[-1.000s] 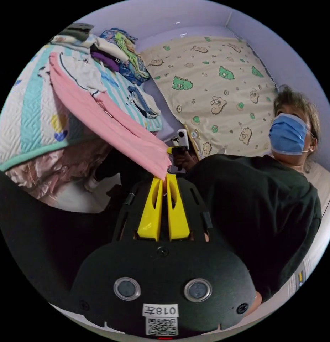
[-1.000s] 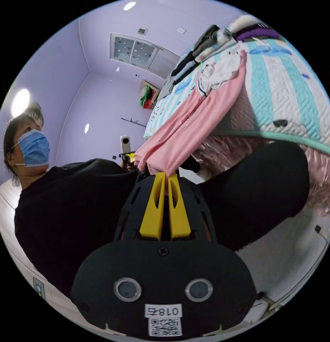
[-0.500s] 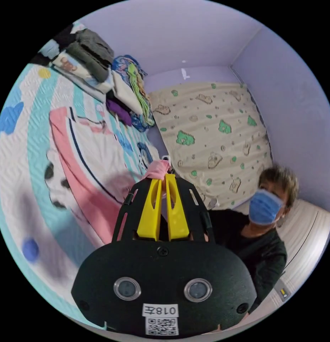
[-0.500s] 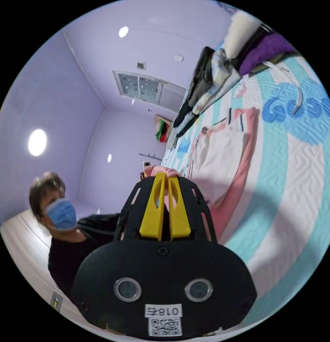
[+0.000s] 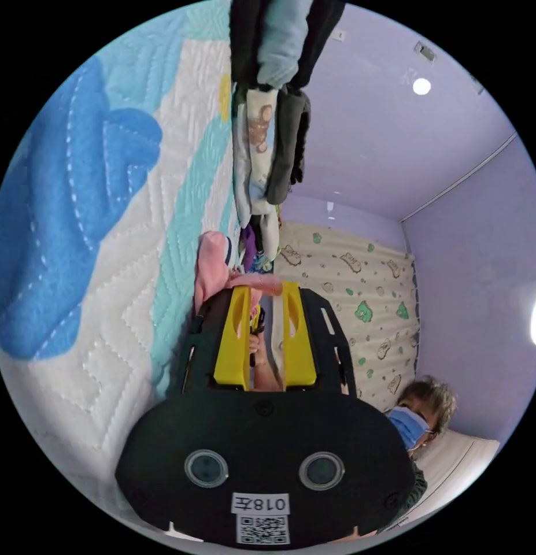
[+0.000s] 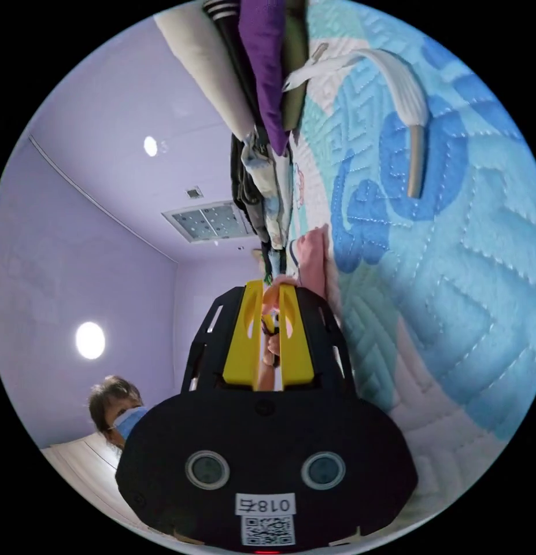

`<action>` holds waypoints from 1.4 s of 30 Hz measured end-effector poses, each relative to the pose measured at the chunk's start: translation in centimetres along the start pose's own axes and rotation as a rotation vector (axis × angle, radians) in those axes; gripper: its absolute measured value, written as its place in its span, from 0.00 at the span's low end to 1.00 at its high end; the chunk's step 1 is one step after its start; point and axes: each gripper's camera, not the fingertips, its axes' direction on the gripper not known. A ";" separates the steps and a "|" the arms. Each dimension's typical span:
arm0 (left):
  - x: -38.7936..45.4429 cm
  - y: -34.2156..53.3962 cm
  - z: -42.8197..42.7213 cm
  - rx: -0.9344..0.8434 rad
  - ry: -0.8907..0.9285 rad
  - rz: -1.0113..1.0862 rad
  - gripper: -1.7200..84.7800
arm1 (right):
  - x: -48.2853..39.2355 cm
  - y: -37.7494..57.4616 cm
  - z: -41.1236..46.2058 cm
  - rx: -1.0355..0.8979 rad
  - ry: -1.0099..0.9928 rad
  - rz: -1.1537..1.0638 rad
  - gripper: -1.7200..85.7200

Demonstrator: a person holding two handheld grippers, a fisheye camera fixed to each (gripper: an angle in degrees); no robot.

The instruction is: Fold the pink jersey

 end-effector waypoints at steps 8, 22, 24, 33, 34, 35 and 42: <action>1.5 2.6 -2.6 0.180 0.105 0.159 0.07 | -3.1 2.6 1.3 0.163 -0.096 -0.072 0.09; 8.1 0.0 4.4 -0.096 -0.315 0.368 0.06 | -5.7 -0.6 4.7 0.021 0.205 -0.065 0.11; 7.2 -1.2 2.8 0.018 -0.392 0.286 0.06 | -6.9 0.1 4.0 0.036 0.213 -0.137 0.11; 15.5 1.2 -3.2 0.278 -0.468 0.417 0.09 | -9.6 4.1 4.6 -0.016 0.738 -0.462 0.15; 16.2 1.1 -3.1 0.271 -0.515 0.422 0.09 | -9.1 4.3 5.5 -0.051 0.783 -0.470 0.15; 17.4 0.8 -2.6 0.234 -0.615 0.418 0.12 | -8.9 4.4 6.0 -0.059 0.805 -0.477 0.16; 22.6 -2.4 3.4 -0.042 -0.784 0.483 0.20 | -7.8 7.1 8.8 -0.124 0.932 -0.615 0.18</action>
